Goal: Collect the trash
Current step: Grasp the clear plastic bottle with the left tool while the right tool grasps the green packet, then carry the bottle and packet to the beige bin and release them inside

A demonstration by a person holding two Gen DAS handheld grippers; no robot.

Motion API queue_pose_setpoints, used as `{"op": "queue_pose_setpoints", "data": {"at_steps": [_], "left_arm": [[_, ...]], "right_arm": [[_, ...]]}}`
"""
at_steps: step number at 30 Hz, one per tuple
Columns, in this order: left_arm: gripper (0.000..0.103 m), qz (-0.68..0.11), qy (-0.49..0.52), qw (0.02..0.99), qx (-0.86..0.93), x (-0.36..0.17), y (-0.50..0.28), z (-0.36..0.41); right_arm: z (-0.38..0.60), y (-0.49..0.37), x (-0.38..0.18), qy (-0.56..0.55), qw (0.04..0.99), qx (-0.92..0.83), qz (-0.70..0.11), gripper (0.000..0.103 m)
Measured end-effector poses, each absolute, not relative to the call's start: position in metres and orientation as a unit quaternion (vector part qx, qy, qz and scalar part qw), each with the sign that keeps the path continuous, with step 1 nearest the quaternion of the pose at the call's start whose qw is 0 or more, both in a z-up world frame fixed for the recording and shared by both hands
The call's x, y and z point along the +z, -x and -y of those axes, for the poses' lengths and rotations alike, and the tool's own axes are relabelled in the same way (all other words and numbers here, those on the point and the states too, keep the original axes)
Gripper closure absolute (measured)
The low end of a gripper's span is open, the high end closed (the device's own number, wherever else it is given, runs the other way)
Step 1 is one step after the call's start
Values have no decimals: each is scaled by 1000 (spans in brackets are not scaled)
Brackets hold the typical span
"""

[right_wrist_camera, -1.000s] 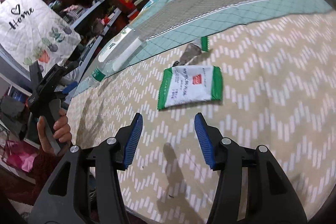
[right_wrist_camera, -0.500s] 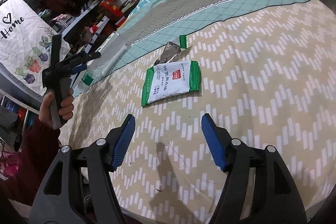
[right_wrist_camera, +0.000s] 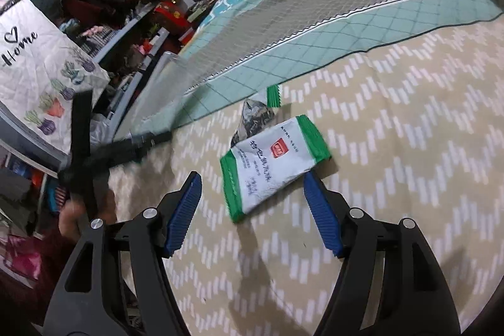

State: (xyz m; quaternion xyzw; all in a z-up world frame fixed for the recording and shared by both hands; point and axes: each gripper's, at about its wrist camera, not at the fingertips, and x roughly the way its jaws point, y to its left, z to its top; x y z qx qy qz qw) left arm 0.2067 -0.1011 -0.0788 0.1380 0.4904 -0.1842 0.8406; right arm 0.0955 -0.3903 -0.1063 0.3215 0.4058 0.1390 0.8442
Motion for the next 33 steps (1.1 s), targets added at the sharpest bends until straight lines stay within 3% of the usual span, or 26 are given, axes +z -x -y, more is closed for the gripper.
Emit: {"op": "queue_pose_setpoints", "data": {"at_steps": [4,9,11,15,22,33], "left_arm": [[41,-491,-129,824,-250,-82,-174,141],[41,-499,-106,811,-286,-85,-156,165],[41,-502,-97,809,-290,-87,-154,166],[42,-519,-43,798,-303,-88,-156,160],[42,-545,66,767,-332,-86,-162,136],[42,-559,24,744,-366,-81,-160,204]], "right_arm": [[398,-109,-113,-373,820,160,-403,38],[402,-126,-124,-423,792,177,-403,60],[404,-130,-127,-431,790,173,-400,68],[404,-136,-131,-442,788,172,-391,70],[405,-146,-136,-441,789,154,-399,92],[479,-89,-130,-463,810,101,-345,95]]}}
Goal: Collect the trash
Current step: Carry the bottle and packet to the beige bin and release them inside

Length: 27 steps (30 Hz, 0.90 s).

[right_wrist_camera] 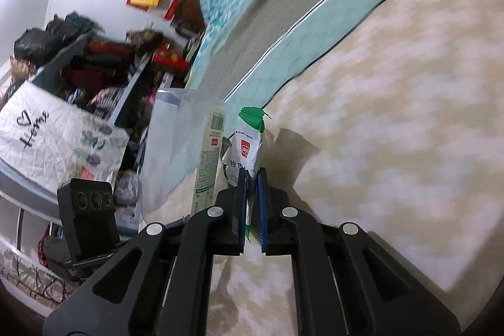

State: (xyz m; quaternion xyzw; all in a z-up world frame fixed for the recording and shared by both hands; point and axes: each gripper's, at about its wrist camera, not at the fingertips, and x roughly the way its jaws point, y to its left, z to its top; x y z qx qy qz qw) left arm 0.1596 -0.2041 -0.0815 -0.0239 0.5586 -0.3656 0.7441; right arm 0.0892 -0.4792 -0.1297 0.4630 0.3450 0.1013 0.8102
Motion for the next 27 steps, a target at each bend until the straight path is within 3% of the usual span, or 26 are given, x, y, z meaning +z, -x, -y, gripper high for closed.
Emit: {"op": "queue_pose_setpoints", "data": {"at_steps": [13,22,24,26,27], "left_arm": [[42,-539,-106,680,-486,-68,-116,445],[42,-526,-170,653,-518,-76,-85,576],[39,-520,-186,656,-514,-82,-84,595],[22,-516,-200,669,-496,-86,-86,608],[22,-515,-195,678,-488,-86,-90,610]], "right_arm": [[674,58,-114,-495,836,-113,-210,95],[736,91,-125,-447,842,-212,-216,94],[741,87,-127,-438,843,-213,-228,92],[740,78,-130,-437,840,-213,-240,92],[740,78,-131,-440,839,-213,-238,92]]}}
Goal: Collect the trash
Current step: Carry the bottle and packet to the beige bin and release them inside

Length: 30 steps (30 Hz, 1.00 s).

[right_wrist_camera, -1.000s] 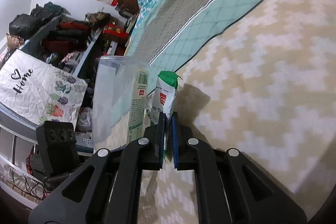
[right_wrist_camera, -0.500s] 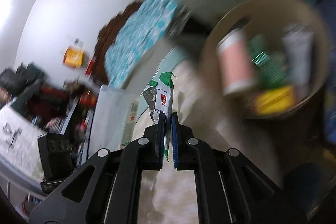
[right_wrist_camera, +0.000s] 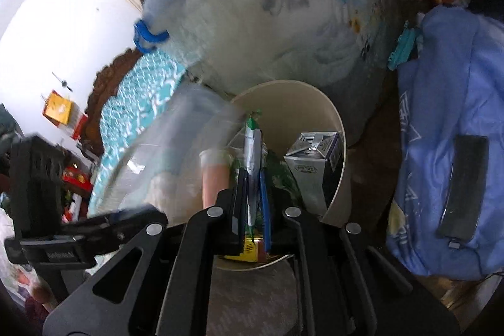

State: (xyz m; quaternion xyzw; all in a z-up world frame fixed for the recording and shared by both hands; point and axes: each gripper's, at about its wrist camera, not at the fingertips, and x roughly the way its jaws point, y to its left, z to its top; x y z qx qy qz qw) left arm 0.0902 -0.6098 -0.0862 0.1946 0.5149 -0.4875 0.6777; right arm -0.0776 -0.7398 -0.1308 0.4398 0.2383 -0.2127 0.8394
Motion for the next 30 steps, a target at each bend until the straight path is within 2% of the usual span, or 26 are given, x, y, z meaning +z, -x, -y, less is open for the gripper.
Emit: {"op": "queue_pose_setpoints", "data": {"at_steps": [3,5,6,7,14,15,17,19,21,23,25,30], "left_arm": [[22,-525,-160,675,-493,-81,-103,598],[21,-520,-148,683,-491,-76,-110,587],[21,-521,-141,685,-489,-74,-113,580],[21,-522,-132,686,-489,-72,-116,573],[21,-530,-93,685,-492,-70,-119,518],[21,-529,-91,685,-493,-71,-118,507],[21,-530,-88,686,-490,-73,-118,488],[21,-536,-85,685,-487,-78,-116,473],[21,-542,-82,685,-479,-82,-115,458],[21,-543,-79,688,-475,-82,-117,446],[21,-539,-72,693,-474,-77,-117,430],[21,-498,-83,722,-473,-57,-105,392]], "right_arm": [[734,78,-134,-441,840,-210,-235,90],[735,80,-138,-444,840,-210,-229,71],[731,82,-138,-444,840,-217,-222,36],[729,85,-137,-441,843,-225,-211,19],[714,87,-125,-439,848,-223,-195,20],[711,86,-122,-434,851,-222,-195,22],[702,76,-114,-415,860,-210,-211,43],[698,57,-110,-398,863,-197,-238,55],[704,37,-113,-398,859,-195,-258,56],[714,24,-115,-389,857,-211,-263,46],[722,20,-114,-376,846,-261,-274,45],[706,48,-96,-396,851,-258,-227,45]]}}
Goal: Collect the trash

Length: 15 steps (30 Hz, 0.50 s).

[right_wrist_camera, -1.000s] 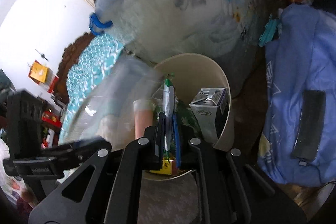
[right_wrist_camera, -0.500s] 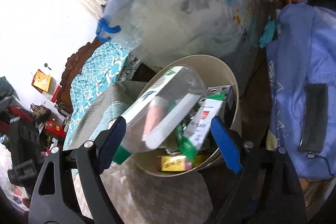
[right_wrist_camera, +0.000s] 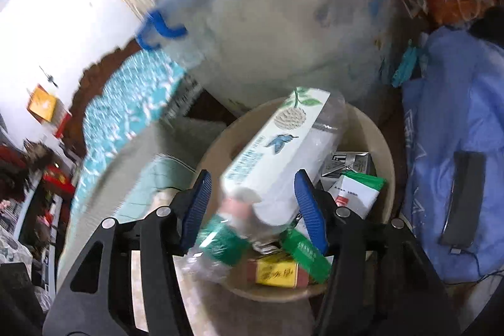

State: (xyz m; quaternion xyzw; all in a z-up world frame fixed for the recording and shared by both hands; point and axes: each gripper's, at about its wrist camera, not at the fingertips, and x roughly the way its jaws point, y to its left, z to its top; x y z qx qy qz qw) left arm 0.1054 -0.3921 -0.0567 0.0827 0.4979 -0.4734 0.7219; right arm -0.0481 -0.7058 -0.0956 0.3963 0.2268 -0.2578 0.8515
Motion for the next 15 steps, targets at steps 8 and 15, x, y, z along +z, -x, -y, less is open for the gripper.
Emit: {"op": "queue_pose_setpoints", "data": {"at_steps": [8,15], "left_arm": [[14,-438,-134,766,-451,-47,-76,351],[9,-407,-130,800,-421,-36,-63,307]], "right_arm": [[616,84,-82,-397,864,-222,-216,42],[536,88,-84,-383,867,-206,-241,32]]}}
